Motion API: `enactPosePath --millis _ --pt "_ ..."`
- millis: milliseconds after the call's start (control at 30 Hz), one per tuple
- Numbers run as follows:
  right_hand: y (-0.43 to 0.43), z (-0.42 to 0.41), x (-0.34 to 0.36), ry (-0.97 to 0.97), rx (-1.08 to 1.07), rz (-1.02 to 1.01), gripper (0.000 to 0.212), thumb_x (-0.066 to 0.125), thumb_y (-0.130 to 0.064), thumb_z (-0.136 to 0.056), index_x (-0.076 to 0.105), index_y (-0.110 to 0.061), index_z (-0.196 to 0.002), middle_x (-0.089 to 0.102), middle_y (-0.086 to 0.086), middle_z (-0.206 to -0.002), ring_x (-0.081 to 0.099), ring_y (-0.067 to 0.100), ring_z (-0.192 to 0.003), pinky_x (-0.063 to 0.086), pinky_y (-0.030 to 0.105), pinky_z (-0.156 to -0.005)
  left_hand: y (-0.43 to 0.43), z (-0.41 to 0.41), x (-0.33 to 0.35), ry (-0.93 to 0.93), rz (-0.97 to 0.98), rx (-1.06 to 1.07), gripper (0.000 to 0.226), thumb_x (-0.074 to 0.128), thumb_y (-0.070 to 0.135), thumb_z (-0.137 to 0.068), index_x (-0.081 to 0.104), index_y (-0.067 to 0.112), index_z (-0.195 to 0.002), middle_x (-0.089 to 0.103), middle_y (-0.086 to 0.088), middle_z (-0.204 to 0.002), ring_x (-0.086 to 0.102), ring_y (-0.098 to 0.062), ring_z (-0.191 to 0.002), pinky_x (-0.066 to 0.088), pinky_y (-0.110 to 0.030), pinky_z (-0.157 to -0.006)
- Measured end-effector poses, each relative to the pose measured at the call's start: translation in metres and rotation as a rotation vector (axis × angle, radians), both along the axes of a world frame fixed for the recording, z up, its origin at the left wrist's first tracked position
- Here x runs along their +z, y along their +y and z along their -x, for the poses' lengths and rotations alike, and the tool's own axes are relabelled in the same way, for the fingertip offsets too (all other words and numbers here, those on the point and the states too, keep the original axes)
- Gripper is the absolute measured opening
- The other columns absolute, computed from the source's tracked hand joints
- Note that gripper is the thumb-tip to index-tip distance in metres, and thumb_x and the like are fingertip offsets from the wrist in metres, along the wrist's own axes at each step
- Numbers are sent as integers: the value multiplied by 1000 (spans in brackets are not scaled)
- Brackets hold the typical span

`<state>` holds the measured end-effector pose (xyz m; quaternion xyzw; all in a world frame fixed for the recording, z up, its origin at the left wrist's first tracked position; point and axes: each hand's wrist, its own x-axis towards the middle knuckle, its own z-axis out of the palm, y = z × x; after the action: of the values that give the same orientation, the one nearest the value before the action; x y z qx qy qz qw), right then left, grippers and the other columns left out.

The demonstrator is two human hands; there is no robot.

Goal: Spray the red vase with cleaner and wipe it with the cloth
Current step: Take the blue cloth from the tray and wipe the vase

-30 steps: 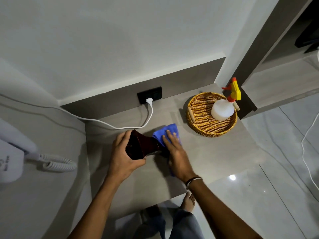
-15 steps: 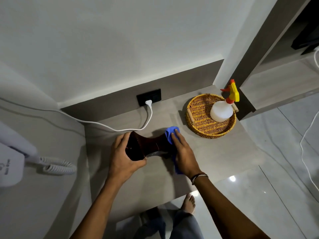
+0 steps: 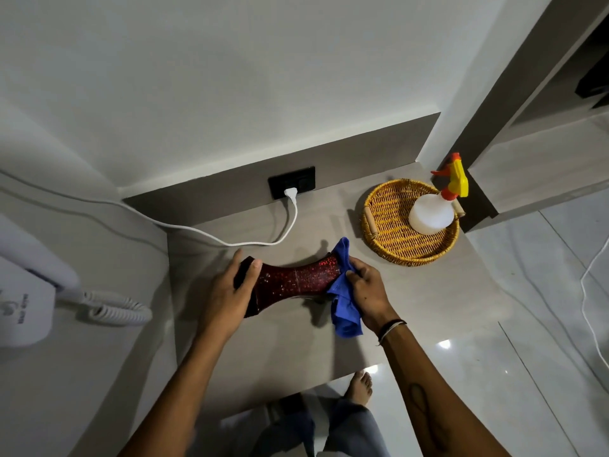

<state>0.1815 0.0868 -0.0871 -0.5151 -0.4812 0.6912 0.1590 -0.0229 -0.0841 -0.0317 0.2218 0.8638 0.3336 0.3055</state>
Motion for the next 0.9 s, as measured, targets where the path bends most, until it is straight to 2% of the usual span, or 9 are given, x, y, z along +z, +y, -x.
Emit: enactPosePath --millis 67,200,267,367,467,567,667,800,900 --pt "5 2 -2 1 -8 -2 43 34 8 -111 67 -6 -134 77 16 -105 78 13 -66 65 23 -59 -2 -5 8 18 25 -117 108 40 107 -68 28 56 -163 42 0 -170 45 -27 -154 41 -45 -117" --pt "8 9 -5 1 -3 -12 45 34 8 -111 66 -5 -139 77 20 -117 77 26 -84 69 27 -70 -7 -14 16 160 71 -276 145 78 96 -48 6 54 -167 18 3 -179 30 -26 -161 41 -58 -122" --pt "8 11 -8 -15 12 -36 46 34 8 -110 66 -4 -140 77 19 -119 78 27 -90 69 26 -75 -7 -16 15 292 76 -328 144 90 77 -56 10 43 -171 17 -2 -181 21 -29 -165 36 -62 -126" --pt "12 11 -11 -39 41 -93 45 34 8 -110 67 -9 -136 76 20 -126 78 24 -95 69 26 -81 -4 -17 7 484 3 -401 131 95 55 -70 21 17 -171 23 -7 -180 12 -24 -168 24 -54 -134" --pt "10 12 -6 -88 59 -259 49 36 14 -106 65 -8 -140 71 22 -138 72 34 -121 59 46 -111 2 -21 6 444 -50 -359 125 98 42 -71 26 17 -170 33 -9 -176 32 -27 -162 33 -43 -129" --pt "-10 10 -2 -243 59 -621 61 45 21 -99 49 0 -156 51 21 -162 47 35 -153 33 36 -133 6 -19 3 481 -63 -342 117 99 37 -66 37 14 -163 48 -12 -164 49 -32 -148 38 -36 -117" --pt "-35 13 12 -160 134 -852 75 53 15 -94 36 -4 -165 30 18 -175 29 27 -162 15 10 -132 9 -19 3 499 -64 -323 111 97 38 -62 45 10 -156 56 -15 -152 55 -34 -138 43 -36 -111" --pt "-81 32 22 53 525 -1013 85 54 12 -97 24 -18 -170 12 3 -182 13 20 -170 15 31 -138 14 -24 3 431 -157 -330 90 82 40 -64 56 16 -147 65 -9 -143 63 -30 -131 51 -42 -112" --pt "-77 25 10 -18 622 -1064 92 59 22 -91 24 -12 -170 12 8 -182 13 28 -170 23 43 -137 8 -19 3 470 -78 -292 92 90 38 -61 57 12 -144 67 -13 -136 67 -38 -122 56 -47 -103"
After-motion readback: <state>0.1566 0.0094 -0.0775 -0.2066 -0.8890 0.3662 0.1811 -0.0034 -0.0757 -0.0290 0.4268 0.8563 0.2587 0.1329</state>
